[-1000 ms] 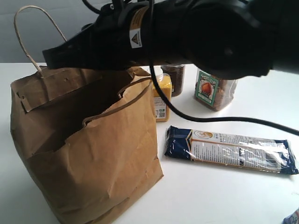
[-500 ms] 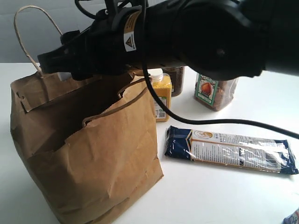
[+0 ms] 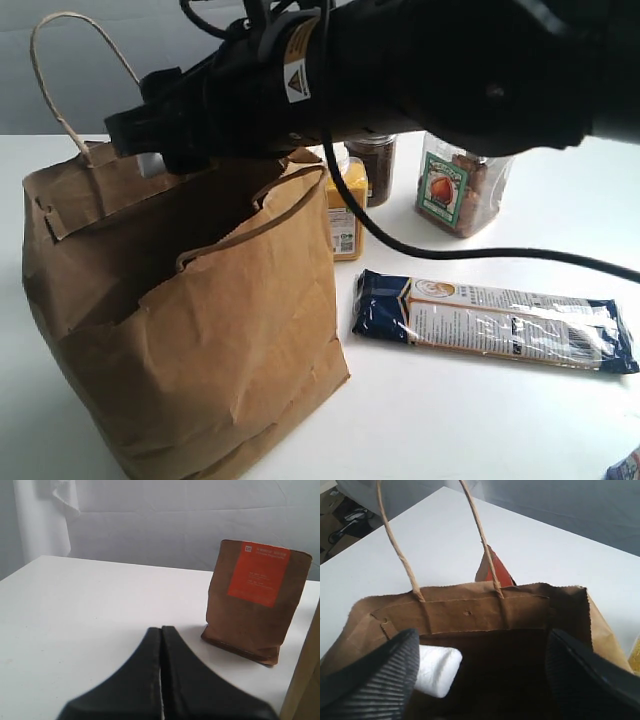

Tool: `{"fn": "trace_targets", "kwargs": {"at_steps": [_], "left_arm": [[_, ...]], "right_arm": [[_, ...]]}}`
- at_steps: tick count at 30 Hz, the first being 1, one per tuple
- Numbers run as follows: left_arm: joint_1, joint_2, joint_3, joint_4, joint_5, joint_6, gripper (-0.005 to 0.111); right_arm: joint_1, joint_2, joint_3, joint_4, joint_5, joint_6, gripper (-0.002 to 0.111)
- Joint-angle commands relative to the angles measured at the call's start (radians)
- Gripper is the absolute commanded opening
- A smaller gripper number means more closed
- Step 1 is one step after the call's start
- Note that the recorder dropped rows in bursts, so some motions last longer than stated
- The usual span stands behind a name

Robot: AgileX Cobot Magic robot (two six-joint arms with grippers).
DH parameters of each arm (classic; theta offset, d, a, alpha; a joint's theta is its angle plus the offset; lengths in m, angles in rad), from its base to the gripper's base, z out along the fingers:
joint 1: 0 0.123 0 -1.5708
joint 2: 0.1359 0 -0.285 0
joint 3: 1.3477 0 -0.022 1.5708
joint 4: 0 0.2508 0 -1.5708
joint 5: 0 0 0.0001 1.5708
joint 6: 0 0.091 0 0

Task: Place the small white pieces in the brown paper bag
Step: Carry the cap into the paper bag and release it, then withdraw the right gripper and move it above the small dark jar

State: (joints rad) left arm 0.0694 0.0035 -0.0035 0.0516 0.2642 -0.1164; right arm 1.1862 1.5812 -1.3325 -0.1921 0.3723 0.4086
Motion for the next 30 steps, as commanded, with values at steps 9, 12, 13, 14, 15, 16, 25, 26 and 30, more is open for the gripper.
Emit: {"fn": "trace_targets", "kwargs": {"at_steps": [9, 12, 13, 14, 15, 16, 25, 26, 30], "left_arm": [[-0.004, -0.003, 0.004, -0.008, -0.003, -0.004, 0.0], [-0.004, -0.003, 0.004, -0.008, -0.003, -0.004, 0.0], [-0.004, -0.003, 0.004, -0.008, -0.003, -0.004, 0.0], [-0.004, -0.003, 0.004, -0.008, -0.003, -0.004, 0.0], [-0.004, -0.003, 0.004, -0.008, -0.003, -0.004, 0.0], [-0.004, -0.003, 0.004, -0.008, -0.003, -0.004, 0.0], [-0.004, -0.003, 0.004, -0.008, -0.003, -0.004, 0.0], [-0.004, -0.003, 0.004, -0.008, -0.003, -0.004, 0.0], [-0.004, -0.003, 0.004, -0.008, -0.003, -0.004, 0.0]], "right_arm": [[0.001, -0.027, -0.007, 0.032, -0.062, -0.077, 0.09], [0.001, -0.027, -0.007, 0.032, -0.062, -0.083, 0.093], [0.001, -0.027, -0.007, 0.032, -0.062, -0.087, 0.094], [0.001, -0.027, -0.007, 0.028, -0.056, -0.087, 0.094], [0.001, -0.027, -0.007, 0.028, -0.048, -0.087, 0.094], [0.001, -0.031, -0.007, 0.028, -0.038, -0.087, 0.094], [-0.017, -0.012, -0.007, 0.033, 0.035, -0.09, 0.094], [-0.051, -0.004, -0.007, 0.03, 0.029, -0.088, 0.094], [-0.024, -0.021, -0.007, 0.051, 0.058, -0.065, 0.094]]}}
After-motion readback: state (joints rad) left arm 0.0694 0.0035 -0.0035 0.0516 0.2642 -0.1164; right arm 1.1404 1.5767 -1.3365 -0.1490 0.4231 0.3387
